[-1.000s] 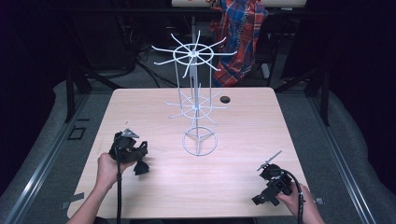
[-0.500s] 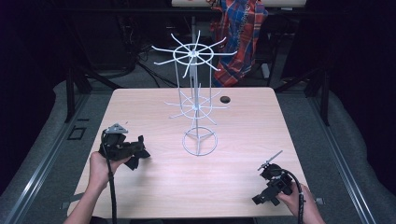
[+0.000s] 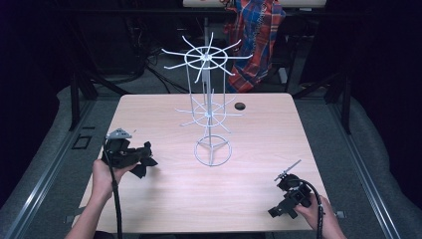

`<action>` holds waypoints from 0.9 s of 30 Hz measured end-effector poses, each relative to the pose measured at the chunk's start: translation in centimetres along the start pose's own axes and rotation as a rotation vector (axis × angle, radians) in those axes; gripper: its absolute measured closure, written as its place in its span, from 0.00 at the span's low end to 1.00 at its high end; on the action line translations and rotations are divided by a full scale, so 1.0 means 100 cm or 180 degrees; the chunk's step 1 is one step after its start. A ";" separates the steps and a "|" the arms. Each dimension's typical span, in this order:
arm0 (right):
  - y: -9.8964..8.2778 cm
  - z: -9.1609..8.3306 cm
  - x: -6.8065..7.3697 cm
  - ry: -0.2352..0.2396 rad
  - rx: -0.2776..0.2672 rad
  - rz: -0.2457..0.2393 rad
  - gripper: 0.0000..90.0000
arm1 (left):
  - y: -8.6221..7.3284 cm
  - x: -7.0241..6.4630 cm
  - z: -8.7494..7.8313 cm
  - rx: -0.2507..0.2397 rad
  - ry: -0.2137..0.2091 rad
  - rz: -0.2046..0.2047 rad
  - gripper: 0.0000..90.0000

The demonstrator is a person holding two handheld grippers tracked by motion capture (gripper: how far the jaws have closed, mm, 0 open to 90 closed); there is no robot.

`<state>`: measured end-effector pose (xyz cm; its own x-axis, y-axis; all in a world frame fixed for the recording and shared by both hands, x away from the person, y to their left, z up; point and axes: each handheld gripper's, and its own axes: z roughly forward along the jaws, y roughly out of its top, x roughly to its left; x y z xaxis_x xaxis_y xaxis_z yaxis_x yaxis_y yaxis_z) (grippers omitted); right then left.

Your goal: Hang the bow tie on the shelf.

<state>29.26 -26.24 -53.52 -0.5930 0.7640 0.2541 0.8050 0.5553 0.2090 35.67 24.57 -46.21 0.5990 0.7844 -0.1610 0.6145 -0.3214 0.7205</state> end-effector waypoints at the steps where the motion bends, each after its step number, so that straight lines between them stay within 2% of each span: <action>1: 0.001 0.000 0.000 0.0017 0.0010 -0.0011 0.09 | 0.001 0.000 -0.001 0.0017 0.0001 0.0025 0.92; 2: 0.002 -0.001 -0.001 -0.0025 0.0078 -0.0071 0.09 | 0.002 -0.001 -0.001 0.0002 0.0004 0.0015 0.92; 4: 0.002 -0.002 0.000 -0.0033 0.0065 -0.0049 0.09 | 0.004 -0.001 -0.001 -0.0020 0.0004 0.0023 0.92; 5: 0.002 -0.001 0.001 0.0011 0.0010 -0.0007 0.09 | 0.005 -0.001 -0.001 -0.0035 0.0000 0.0019 0.92; 7: 0.003 -0.002 0.000 -0.0045 0.0041 -0.0034 0.09 | 0.008 -0.002 -0.002 -0.0035 -0.0017 0.0031 0.92; 11: 0.003 0.000 0.001 0.0004 0.0025 -0.0024 0.09 | 0.011 -0.004 -0.001 -0.0049 -0.0027 0.0062 0.92; 14: 0.003 -0.001 -0.001 -0.0017 0.0054 -0.0068 0.09 | 0.013 -0.004 -0.001 -0.0063 -0.0042 0.0061 0.92; 15: 0.002 0.000 0.000 -0.0028 0.0003 -0.0025 0.09 | 0.013 -0.004 -0.002 -0.0058 -0.0047 0.0070 0.92; 16: 0.003 -0.001 -0.001 -0.0059 0.0076 -0.0074 0.09 | 0.014 -0.004 -0.002 -0.0078 -0.0040 0.0065 0.92; 17: 0.003 0.002 0.002 0.0020 -0.0051 0.0045 0.09 | 0.014 -0.004 -0.003 -0.0078 -0.0043 0.0069 0.92; 18: 0.003 0.002 0.002 0.0021 -0.0046 0.0042 0.09 | 0.014 -0.004 -0.003 -0.0084 -0.0037 0.0070 0.92; 20: 0.006 -0.002 0.000 -0.0063 0.0148 -0.0115 0.09 | 0.015 -0.003 -0.006 -0.0090 -0.0044 0.0071 0.92; 21: 0.006 0.000 0.002 -0.0006 0.0054 -0.0078 0.09 | 0.015 -0.003 -0.007 -0.0102 -0.0042 0.0079 0.92; 22: 0.006 0.000 0.003 -0.0039 0.0043 -0.0048 0.09 | 0.016 -0.004 -0.008 -0.0123 -0.0032 0.0073 0.92; 26: 0.007 -0.001 0.003 -0.0077 0.0111 -0.0115 0.09 | 0.021 -0.005 -0.013 -0.0184 -0.0025 0.0089 0.92; 27: 0.007 -0.001 0.003 -0.0025 0.0076 -0.0090 0.09 | 0.022 -0.005 -0.014 -0.0187 -0.0031 0.0091 0.92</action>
<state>29.65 -25.68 -53.25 -0.6155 0.7504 0.2409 0.7882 0.5844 0.1932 36.06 24.19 -43.60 0.6212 0.7699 -0.1461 0.5659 -0.3117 0.7633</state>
